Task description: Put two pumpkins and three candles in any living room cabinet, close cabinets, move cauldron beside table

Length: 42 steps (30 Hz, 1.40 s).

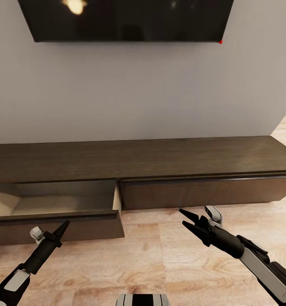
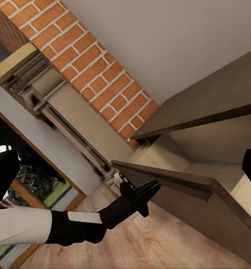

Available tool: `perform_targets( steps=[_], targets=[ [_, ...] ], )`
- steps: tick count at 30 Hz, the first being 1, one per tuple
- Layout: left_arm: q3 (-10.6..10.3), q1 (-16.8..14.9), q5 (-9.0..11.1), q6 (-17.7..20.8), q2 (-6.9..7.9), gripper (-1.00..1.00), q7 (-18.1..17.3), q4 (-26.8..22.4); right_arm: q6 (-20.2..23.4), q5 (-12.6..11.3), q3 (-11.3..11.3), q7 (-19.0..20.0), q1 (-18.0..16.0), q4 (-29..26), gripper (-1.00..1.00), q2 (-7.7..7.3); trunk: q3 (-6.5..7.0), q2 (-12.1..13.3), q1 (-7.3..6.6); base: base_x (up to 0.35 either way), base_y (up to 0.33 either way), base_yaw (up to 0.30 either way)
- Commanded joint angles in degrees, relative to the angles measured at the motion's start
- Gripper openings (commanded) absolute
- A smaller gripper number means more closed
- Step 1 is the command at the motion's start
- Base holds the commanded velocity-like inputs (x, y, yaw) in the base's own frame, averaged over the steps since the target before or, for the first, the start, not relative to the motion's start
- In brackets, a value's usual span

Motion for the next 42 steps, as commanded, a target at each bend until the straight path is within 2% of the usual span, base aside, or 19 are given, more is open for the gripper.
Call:
perform_targets(
  steps=[1, 18, 35, 42],
  targets=[
    [2.69, -0.05, 0.77, 0.65, 0.06, -1.0, -0.18, -0.04, 0.6, -0.6, 0.13, 0.13, -0.05, 0.02, 1.0, -0.06, -0.04, -0.02, -0.02, -0.018, 0.005, 0.0],
    [2.69, -0.05, 0.77, 0.74, 0.09, -1.0, -0.12, -0.04, 0.6, -0.6, 0.13, 0.13, -0.05, -0.03, 1.0, -0.07, -0.04, -0.02, -0.02, -0.055, 0.021, 0.0],
    [2.69, -0.05, 0.77, 0.74, 0.09, -1.0, -0.16, -0.04, 0.6, -0.6, 0.13, 0.13, -0.05, -0.04, 1.0, -0.07, -0.04, -0.02, -0.02, -0.198, 0.061, 0.0],
    [2.69, -0.05, 0.77, 0.73, 0.02, -1.0, -0.24, -0.04, 0.6, -0.6, 0.13, 0.13, -0.05, -0.04, 1.0, -0.07, -0.04, -0.02, -0.02, -0.051, 0.019, 0.0]
  ],
)
